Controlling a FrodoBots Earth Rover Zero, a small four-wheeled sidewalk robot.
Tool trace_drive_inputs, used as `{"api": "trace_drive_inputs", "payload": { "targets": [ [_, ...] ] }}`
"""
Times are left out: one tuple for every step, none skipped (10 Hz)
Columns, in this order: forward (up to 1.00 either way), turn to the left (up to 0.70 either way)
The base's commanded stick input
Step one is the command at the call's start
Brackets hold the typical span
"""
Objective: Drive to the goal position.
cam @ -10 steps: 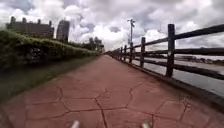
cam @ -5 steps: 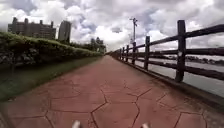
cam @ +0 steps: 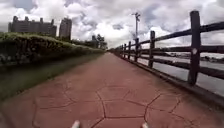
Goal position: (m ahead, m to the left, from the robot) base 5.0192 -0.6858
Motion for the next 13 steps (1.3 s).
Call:
{"api": "trace_drive_inputs", "payload": {
  "targets": [
    [0.00,0.00],
    [0.00,0.00],
    [0.00,0.00],
    [0.00,0.00],
    [0.00,0.00],
    [0.33,0.00],
    [0.70,0.00],
    [0.70,0.00],
    [0.70,0.00],
    [0.70,0.00],
    [0.70,0.00],
    [0.70,0.00],
    [0.70,0.00]
  ]
}}
